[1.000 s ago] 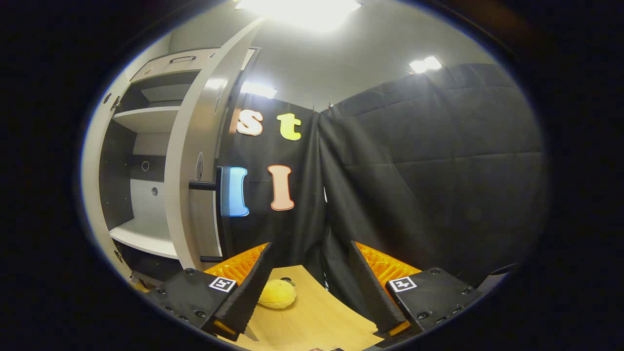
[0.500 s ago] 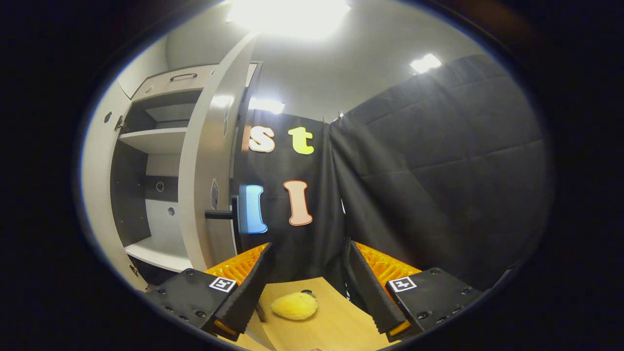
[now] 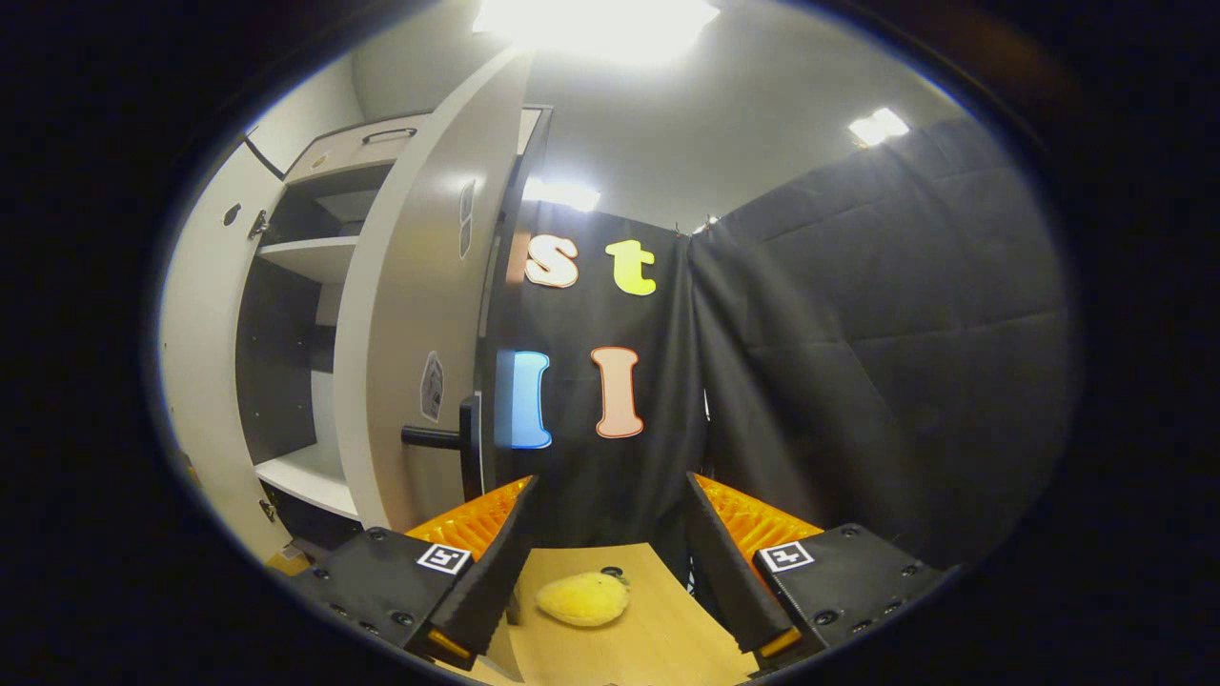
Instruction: Grasp the bottle in the cabinet with the left hand and place it on the coaster, then close the right door with the right hand and the left door with the left hand.
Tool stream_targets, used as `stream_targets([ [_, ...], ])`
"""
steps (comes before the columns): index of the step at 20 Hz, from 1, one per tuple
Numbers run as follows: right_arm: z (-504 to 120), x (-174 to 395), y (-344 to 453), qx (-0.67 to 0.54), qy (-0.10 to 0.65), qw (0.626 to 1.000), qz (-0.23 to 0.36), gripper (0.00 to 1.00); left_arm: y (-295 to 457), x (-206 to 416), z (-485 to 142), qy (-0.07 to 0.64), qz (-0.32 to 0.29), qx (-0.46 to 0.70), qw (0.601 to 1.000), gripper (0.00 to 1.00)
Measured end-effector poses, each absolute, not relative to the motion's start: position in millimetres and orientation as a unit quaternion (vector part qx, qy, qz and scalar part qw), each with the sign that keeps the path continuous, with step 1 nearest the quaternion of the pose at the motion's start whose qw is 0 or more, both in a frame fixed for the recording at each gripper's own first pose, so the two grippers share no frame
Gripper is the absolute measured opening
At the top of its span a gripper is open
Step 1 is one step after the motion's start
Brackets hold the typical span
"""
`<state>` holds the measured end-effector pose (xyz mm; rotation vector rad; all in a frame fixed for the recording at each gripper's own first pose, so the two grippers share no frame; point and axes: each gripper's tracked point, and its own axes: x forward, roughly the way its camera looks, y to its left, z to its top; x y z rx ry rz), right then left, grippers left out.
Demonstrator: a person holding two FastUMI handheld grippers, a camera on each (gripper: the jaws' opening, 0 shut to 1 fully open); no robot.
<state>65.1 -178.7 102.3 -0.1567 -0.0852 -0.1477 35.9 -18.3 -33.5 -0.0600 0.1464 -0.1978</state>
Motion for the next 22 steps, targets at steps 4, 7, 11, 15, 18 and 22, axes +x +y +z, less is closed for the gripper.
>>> stream_targets([
  [4, 103.4, 61.9, -165.4, -0.086, -0.049, 0.992, -0.078, 0.94, -7.3, 29.8, -37.9, 0.083, -0.085, -0.023, 0.993, 1.0],
  [7, 99.6, 60.5, -140.6, -0.079, -0.045, 0.995, -0.047, 0.94, -4.7, 26.3, -38.6, 0.084, -0.085, -0.033, 0.992, 1.0],
  [11, 92.0, 59.7, -104.6, -0.068, -0.041, 0.997, -0.004, 0.94, -2.2, 20.4, -36.3, 0.079, -0.079, -0.04, 0.993, 0.96],
  [15, 82.7, 67.4, -69.5, -0.055, -0.033, 0.997, 0.039, 0.94, 0.4, -1.1, -33.2, 0.079, -0.071, -0.045, 0.993, 0.96],
  [18, 77.3, 74.4, -40.3, -0.044, -0.031, 0.996, 0.066, 0.94, 7.8, -7.0, -31.4, 0.08, -0.06, -0.037, 0.994, 0.96],
  [22, 56.2, 75.6, 2.4, -0.038, -0.008, 0.993, 0.114, 0.91, 20.2, -14.3, -26.6, 0.075, -0.041, -0.037, 0.996, 0.92],
])
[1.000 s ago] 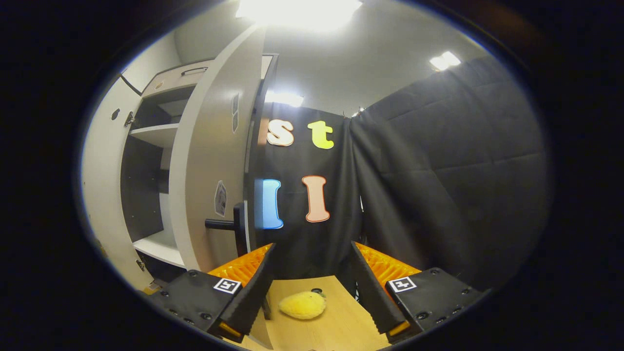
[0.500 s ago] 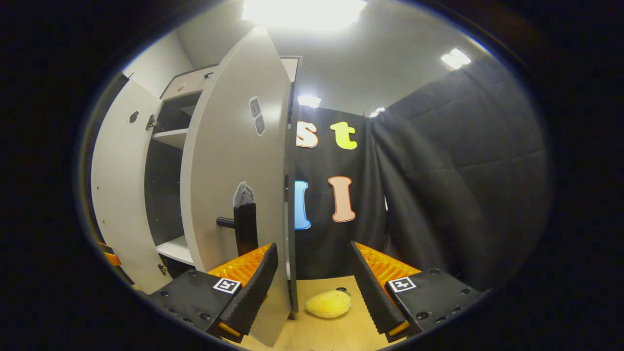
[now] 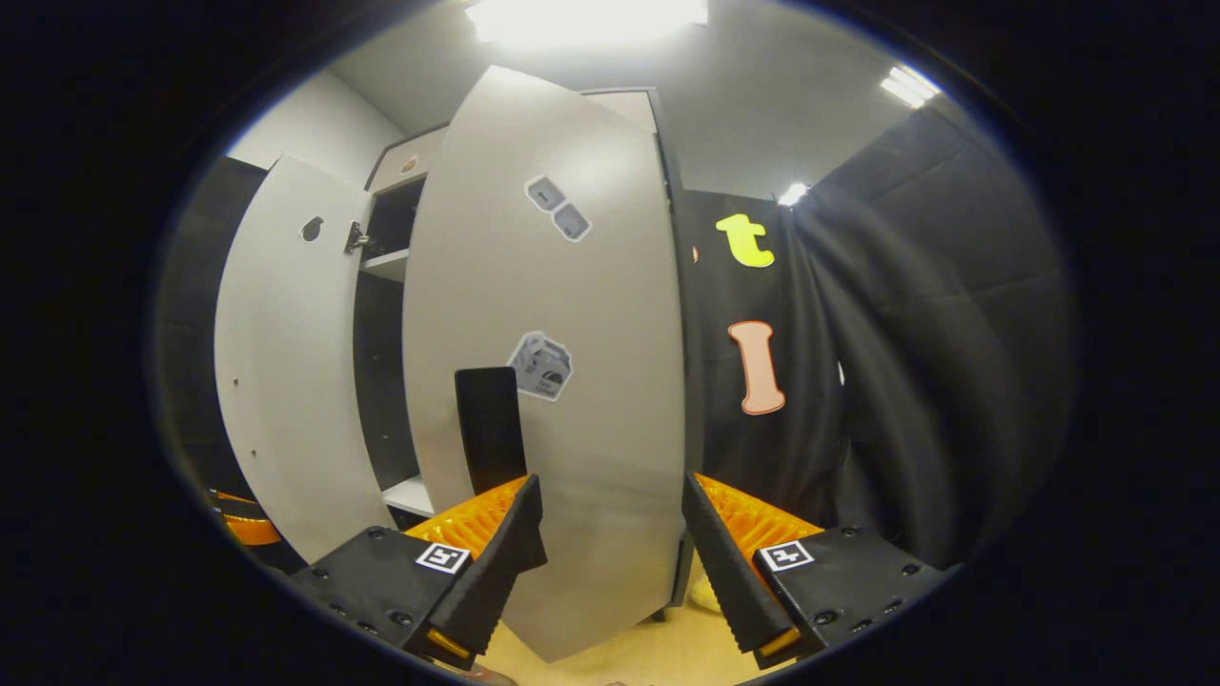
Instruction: Grasp the bottle in the cabinet with the left hand and place it on the coaster, then close the right door with the right hand and the left door with the left hand.
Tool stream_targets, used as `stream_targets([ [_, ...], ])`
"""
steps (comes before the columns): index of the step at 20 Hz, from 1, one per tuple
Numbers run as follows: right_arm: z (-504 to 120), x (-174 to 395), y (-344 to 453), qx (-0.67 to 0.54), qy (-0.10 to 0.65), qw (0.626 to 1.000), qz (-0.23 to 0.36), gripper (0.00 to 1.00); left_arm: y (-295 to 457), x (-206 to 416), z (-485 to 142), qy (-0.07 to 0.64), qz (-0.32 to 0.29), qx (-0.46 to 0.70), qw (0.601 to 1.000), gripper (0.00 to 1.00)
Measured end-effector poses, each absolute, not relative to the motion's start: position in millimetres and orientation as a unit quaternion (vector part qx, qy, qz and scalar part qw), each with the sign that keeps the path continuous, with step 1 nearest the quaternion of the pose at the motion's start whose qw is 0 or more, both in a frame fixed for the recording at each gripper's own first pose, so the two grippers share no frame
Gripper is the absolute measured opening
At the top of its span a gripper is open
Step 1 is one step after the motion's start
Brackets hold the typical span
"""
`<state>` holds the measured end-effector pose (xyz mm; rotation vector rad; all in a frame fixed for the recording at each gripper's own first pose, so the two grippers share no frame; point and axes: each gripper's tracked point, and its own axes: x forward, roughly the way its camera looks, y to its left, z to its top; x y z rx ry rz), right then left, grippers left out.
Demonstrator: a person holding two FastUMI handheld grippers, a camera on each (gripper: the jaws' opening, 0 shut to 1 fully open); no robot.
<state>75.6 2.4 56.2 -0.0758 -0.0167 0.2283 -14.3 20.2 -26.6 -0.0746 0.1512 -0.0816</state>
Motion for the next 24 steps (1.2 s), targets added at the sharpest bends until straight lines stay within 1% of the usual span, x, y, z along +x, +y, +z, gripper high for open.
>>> stream_targets([
  [1, 55.6, 75.7, 6.2, -0.037, -0.009, 0.992, 0.117, 0.95, 26.3, -15.9, -24.9, 0.074, -0.033, -0.036, 0.996, 0.96],
  [3, 52.8, 74.0, 3.7, -0.03, -0.01, 0.993, 0.113, 0.98, 41.6, -20.8, -23.2, 0.072, -0.014, -0.032, 0.997, 0.96],
  [4, 50.9, 74.3, 1.1, -0.025, -0.009, 0.994, 0.109, 0.96, 50.3, -24.2, -22.3, 0.071, -0.002, -0.029, 0.997, 0.96],
  [5, 48.3, 74.1, -3.4, -0.022, -0.006, 0.994, 0.103, 0.96, 61.6, -25.8, -20.8, 0.07, 0.011, -0.026, 0.997, 1.0],
  [6, 43.0, 73.3, -7.5, -0.022, -0.002, 0.995, 0.096, 0.98, 73.7, -27.3, -20.0, 0.069, 0.025, -0.024, 0.997, 0.96],
  [10, 15.8, 68.5, -29.4, -0.019, 0.025, 0.997, 0.068, 0.95, 127.7, -32.4, -8.5, 0.061, 0.08, -0.013, 0.995, 0.96],
  [11, 8.8, 67.0, -33.7, -0.018, 0.032, 0.997, 0.064, 0.92, 141.1, -33.7, -3.4, 0.057, 0.092, -0.009, 0.994, 0.96],
  [12, 0.9, 65.6, -38.4, -0.021, 0.04, 0.997, 0.057, 0.92, 153.9, -37.1, 2.0, 0.05, 0.104, -0.005, 0.993, 1.0],
  [13, -6.1, 63.5, -43.6, -0.024, 0.047, 0.997, 0.049, 0.95, 167.6, -36.2, 9.8, 0.042, 0.115, -0.002, 0.992, 0.96],
  [14, -12.6, 60.4, -47.4, -0.027, 0.053, 0.997, 0.044, 0.95, 178.6, -34.2, 19.1, 0.034, 0.121, 0.001, 0.992, 1.0],
  [15, -18.0, 59.2, -49.5, -0.028, 0.06, 0.997, 0.042, 0.95, 188.7, -28.4, 28.3, 0.026, 0.123, 0.005, 0.992, 0.96],
  [16, -23.4, 56.8, -50.8, -0.028, 0.066, 0.997, 0.041, 0.95, 197.4, -22.7, 36.5, 0.019, 0.124, 0.012, 0.992, 1.0],
  [17, -27.8, 54.6, -51.3, -0.028, 0.071, 0.996, 0.039, 0.95, 205.0, -17.4, 47.5, 0.009, 0.123, 0.024, 0.992, 0.89],
  [18, -30.9, 51.6, -51.6, -0.026, 0.075, 0.996, 0.038, 0.92, 213.9, -10.4, 55.8, -0.002, 0.123, 0.038, 0.992, 1.0],
  [19, -32.1, 48.9, -51.3, -0.022, 0.077, 0.996, 0.039, 0.96, 220.3, -2.3, 64.9, -0.012, 0.121, 0.048, 0.991, 1.0],
  [24, -40.1, 37.2, -50.0, -0.021, 0.083, 0.996, 0.032, 0.96, 225.7, 37.7, 82.8, -0.026, 0.066, 0.032, 0.997, 1.0],
])
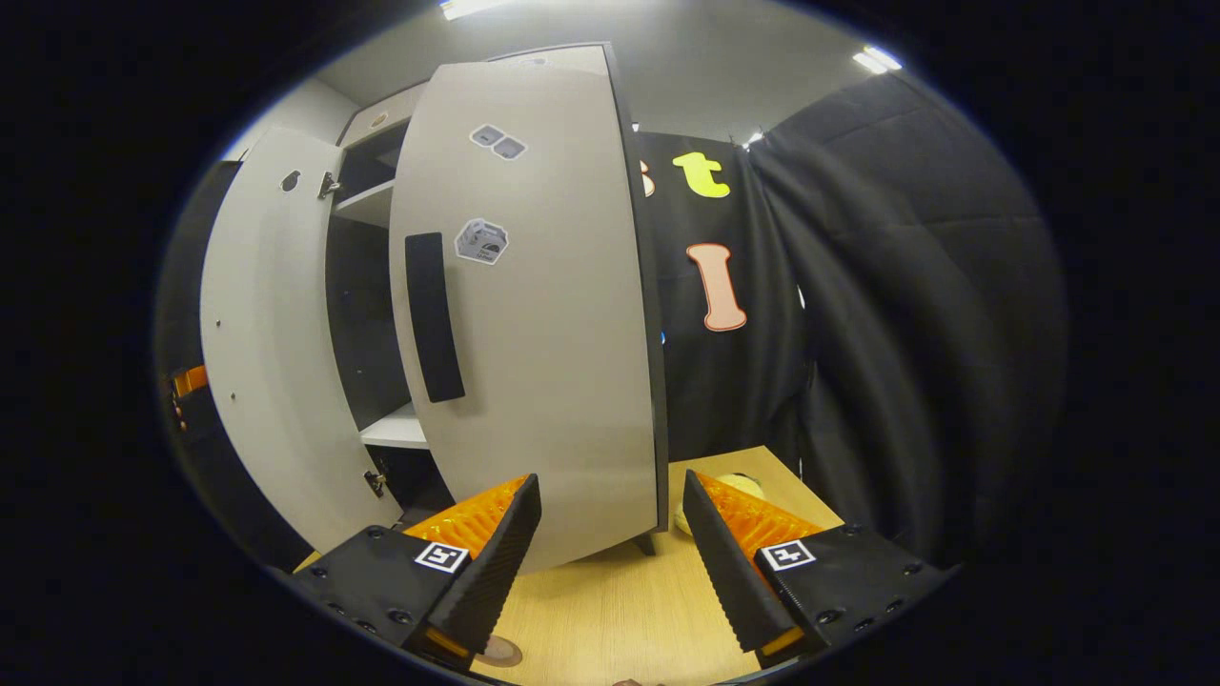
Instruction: Grasp the bottle in the cabinet with the left hand and place it on the coaster, then close the right door with the right hand and the left door with the left hand.
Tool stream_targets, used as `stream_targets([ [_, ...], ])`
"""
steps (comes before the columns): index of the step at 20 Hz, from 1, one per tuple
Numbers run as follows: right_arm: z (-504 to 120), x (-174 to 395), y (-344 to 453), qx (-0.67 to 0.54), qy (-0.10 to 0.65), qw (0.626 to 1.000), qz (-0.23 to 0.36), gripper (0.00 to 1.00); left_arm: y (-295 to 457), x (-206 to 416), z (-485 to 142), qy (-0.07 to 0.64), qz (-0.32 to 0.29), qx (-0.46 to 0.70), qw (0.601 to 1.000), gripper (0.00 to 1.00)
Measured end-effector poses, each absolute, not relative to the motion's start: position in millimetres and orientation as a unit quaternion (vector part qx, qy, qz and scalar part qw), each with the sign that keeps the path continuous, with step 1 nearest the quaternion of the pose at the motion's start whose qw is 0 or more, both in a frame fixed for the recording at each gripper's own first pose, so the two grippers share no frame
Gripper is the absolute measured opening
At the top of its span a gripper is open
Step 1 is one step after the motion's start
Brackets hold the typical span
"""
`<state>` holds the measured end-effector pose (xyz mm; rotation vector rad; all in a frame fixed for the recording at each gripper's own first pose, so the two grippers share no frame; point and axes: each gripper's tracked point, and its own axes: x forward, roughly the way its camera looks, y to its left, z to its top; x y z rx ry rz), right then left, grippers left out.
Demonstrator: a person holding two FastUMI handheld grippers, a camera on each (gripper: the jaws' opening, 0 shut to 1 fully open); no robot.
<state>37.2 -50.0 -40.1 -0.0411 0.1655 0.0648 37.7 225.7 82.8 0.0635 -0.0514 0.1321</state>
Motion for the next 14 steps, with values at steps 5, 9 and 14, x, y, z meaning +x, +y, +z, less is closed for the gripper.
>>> stream_targets([
  [5, -54.2, 28.2, -56.1, -0.004, 0.111, 0.994, 0.019, 0.96, 218.3, 65.7, 91.2, -0.026, 0.024, 0.01, 0.999, 1.0],
  [9, -53.2, 30.8, -68.4, 0.002, 0.111, 0.994, 0.011, 0.95, 201.4, 64.5, 98.4, -0.016, 0.027, 0.057, 0.998, 0.94],
  [14, -52.5, 49.3, -92.1, 0.03, 0.109, 0.994, 0.011, 0.95, 148.6, 68.2, 89.6, 0.004, 0.0, 0.042, 0.999, 0.94],
])
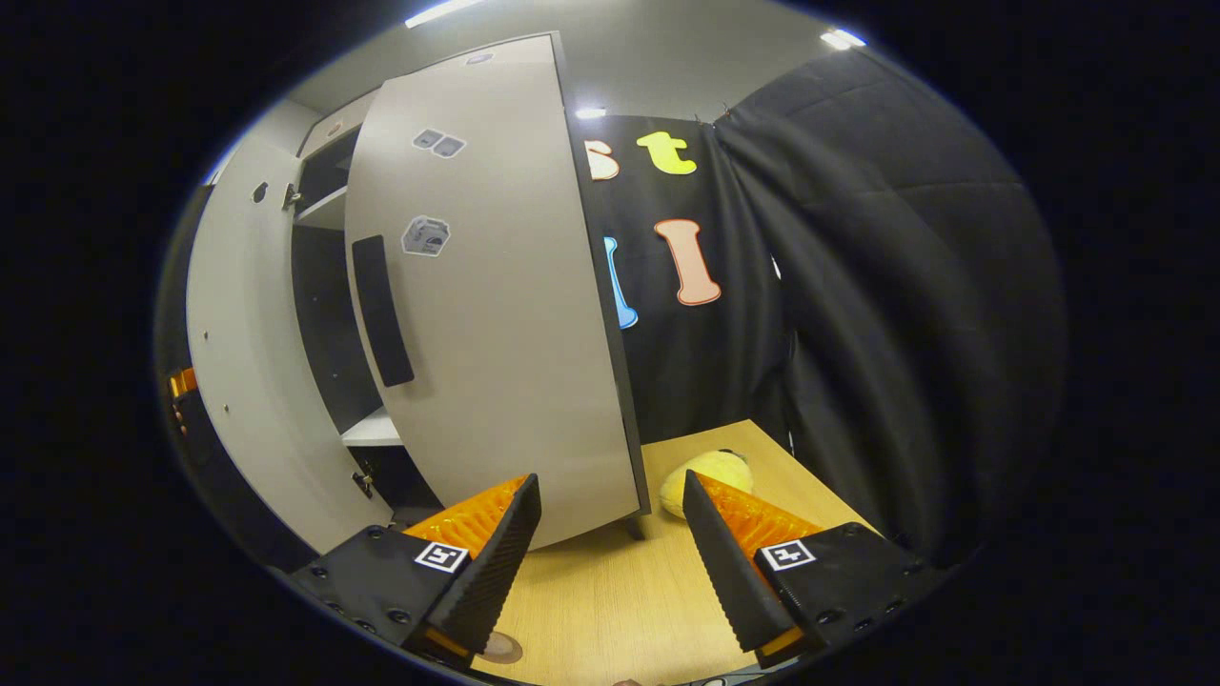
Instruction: Grasp the bottle in the cabinet with the left hand and place it on the coaster, then close the right door with the right hand and the left door with the left hand.
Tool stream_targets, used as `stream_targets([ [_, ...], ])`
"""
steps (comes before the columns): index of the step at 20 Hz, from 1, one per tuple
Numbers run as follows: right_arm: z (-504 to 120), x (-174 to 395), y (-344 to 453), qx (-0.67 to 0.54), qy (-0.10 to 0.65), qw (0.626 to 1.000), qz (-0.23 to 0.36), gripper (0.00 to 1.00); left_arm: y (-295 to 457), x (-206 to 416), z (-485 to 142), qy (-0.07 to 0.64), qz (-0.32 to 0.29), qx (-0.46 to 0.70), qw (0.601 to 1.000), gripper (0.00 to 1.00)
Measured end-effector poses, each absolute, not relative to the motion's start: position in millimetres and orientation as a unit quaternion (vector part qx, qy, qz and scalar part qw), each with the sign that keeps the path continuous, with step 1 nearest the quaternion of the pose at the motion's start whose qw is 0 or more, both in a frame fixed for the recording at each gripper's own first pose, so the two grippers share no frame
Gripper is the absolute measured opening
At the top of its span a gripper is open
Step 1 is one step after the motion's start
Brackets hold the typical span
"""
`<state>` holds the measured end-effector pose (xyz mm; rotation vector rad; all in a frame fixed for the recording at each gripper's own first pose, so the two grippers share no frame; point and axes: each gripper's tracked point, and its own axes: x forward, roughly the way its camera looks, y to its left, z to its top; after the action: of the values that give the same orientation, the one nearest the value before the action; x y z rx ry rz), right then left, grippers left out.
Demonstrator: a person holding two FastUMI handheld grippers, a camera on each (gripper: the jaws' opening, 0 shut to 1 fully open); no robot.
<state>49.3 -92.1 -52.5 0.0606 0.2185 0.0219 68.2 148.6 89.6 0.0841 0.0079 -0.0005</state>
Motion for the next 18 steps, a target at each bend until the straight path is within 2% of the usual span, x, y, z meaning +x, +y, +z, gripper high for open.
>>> stream_targets([
  [5, -43.8, 59.8, -123.6, 0.059, 0.105, 0.993, 0.006, 0.96, 77.8, 76.6, 80.6, 0.012, 0.015, 0.01, 1.0, 0.96],
  [8, -40.0, 59.7, -144.7, 0.052, 0.097, 0.994, -0.005, 0.96, 33.8, 86.1, 80.2, 0.008, -0.003, -0.004, 1.0, 0.98],
  [15, -29.1, 47.2, -164.9, 0.015, 0.075, 0.997, -0.015, 0.98, 27.2, 71.4, 87.9, -0.008, 0.019, -0.039, 0.999, 1.0],
  [16, -24.9, 47.1, -165.1, 0.011, 0.068, 0.997, -0.017, 0.98, 27.3, 72.0, 90.5, -0.015, 0.016, -0.056, 0.998, 0.94],
  [18, -12.0, 50.5, -161.3, 0.004, 0.051, 0.999, -0.012, 0.98, 36.2, 69.1, 99.2, -0.033, 0.021, -0.081, 0.996, 0.94],
])
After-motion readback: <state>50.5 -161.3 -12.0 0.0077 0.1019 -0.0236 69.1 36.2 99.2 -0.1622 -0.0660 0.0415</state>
